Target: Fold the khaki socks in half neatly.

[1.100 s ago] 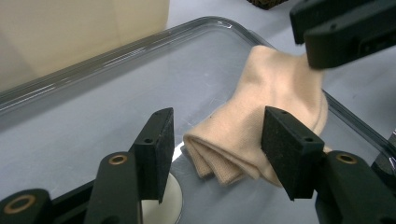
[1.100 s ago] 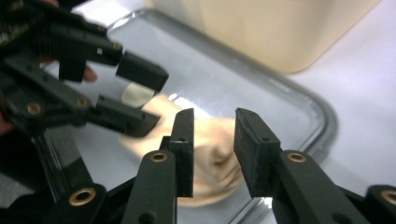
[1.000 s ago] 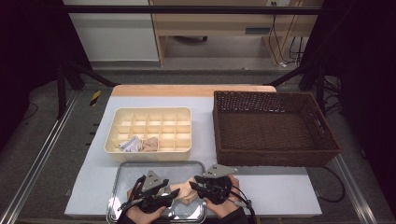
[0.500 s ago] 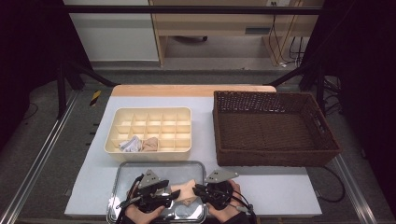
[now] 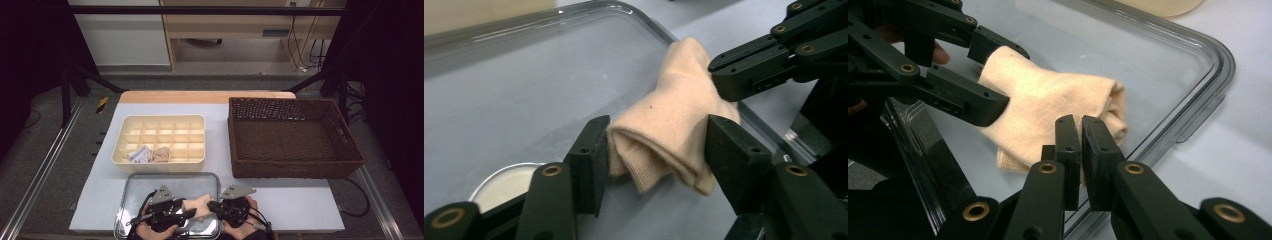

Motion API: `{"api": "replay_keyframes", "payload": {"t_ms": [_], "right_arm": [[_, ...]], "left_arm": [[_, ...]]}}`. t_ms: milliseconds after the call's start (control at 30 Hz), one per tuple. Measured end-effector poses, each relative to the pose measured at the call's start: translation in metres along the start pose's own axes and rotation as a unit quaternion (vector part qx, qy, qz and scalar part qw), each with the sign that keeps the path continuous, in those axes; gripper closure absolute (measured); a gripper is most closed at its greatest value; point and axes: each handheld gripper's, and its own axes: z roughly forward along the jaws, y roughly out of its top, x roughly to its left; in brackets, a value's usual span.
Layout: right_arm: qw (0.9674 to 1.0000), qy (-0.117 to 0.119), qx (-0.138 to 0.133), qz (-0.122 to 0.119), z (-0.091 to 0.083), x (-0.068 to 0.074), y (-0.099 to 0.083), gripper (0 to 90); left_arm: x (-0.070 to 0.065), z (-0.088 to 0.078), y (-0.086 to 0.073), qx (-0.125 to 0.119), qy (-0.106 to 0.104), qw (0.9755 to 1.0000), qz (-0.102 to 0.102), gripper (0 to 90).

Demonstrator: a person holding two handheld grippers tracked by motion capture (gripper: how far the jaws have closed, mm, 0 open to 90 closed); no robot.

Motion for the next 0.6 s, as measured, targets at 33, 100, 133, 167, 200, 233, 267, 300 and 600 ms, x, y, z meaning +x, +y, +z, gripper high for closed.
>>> {"api": "replay_keyframes", "payload": {"t_ms": [33, 100, 133, 167, 200, 233, 267, 300, 600], "right_arm": [[1.0000, -0.001, 0.000, -0.002, 0.000, 0.000, 0.000, 86.3], [1.0000, -0.001, -0.002, -0.002, 0.000, 0.000, -0.001, 86.3], [1.0000, -0.001, -0.002, -0.001, 0.000, 0.000, -0.001, 86.3], [1.0000, -0.001, -0.002, 0.000, 0.000, 0.000, -0.001, 86.3], [1.0000, -0.001, -0.002, 0.000, 0.000, 0.000, -0.001, 86.3], [1.0000, -0.002, -0.002, 0.000, 0.000, 0.000, -0.001, 86.3], [1.0000, -0.003, -0.002, 0.001, 0.000, 0.000, -0.001, 86.3], [1.0000, -0.003, -0.003, 0.001, 0.001, 0.000, -0.002, 86.3], [1.0000, -0.007, -0.007, 0.002, -0.001, -0.001, -0.001, 85.7]], "left_arm": [[0.000, 0.000, 0.000, -0.002, -0.006, 1.0000, -0.004, 46.7], [0.000, 0.001, 0.001, -0.006, -0.013, 0.9999, -0.005, 51.9], [-0.001, 0.001, 0.001, -0.007, -0.015, 0.9999, -0.003, 53.9], [-0.002, 0.001, 0.001, -0.008, -0.017, 0.9998, -0.002, 55.8], [-0.003, 0.002, 0.002, -0.007, -0.017, 0.9998, 0.002, 57.6], [-0.005, 0.003, 0.002, -0.008, -0.018, 0.9998, 0.005, 59.2], [-0.006, 0.003, 0.002, -0.008, -0.017, 0.9998, 0.007, 61.0], [-0.008, 0.004, 0.003, -0.008, -0.016, 0.9998, 0.010, 62.1], [-0.013, -0.004, 0.010, -0.029, -0.025, 0.9991, 0.021, 69.1]]}}
